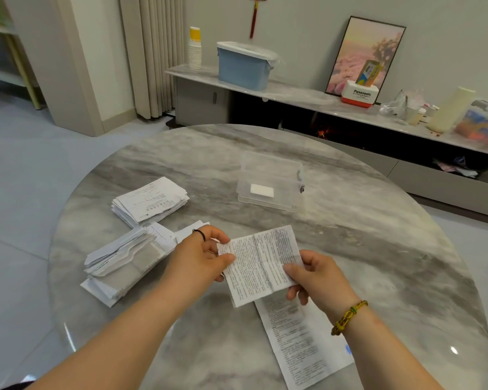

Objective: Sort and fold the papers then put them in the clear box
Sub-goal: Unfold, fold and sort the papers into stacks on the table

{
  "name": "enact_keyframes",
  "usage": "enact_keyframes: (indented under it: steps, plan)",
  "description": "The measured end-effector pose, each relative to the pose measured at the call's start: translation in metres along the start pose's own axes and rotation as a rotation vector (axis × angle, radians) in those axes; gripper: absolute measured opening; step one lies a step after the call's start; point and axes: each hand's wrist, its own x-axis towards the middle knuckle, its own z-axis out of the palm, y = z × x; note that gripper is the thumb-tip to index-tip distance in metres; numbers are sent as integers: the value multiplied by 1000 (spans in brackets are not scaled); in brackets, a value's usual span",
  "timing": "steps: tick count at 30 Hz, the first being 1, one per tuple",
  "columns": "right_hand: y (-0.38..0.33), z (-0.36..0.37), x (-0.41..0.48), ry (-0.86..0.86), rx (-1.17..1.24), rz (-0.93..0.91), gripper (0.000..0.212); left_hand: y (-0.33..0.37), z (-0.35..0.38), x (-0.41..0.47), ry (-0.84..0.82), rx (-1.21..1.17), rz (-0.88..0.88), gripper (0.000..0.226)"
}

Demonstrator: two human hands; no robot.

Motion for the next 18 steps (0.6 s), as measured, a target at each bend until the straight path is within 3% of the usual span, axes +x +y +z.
enact_keyframes:
  steps: [4, 6, 10, 14, 18]
  plan:
    - [-2, -1, 0, 53, 77, 1, 23, -1, -12, -5, 62, 126, 76, 22]
    - [-5, -1, 1, 63, 79, 3, 21, 3, -27, -5, 214, 246, 149, 21]
    - [-11, 8, 7, 75, 94, -17, 22, 7, -63, 1, 483, 228, 149, 18]
    - [-9, 19, 13, 36, 75, 15, 22, -6, -80, 6, 470, 498, 109, 19]
    - [-12, 26, 26, 27, 90, 40, 21, -28, -100, 9, 306, 578, -12, 22]
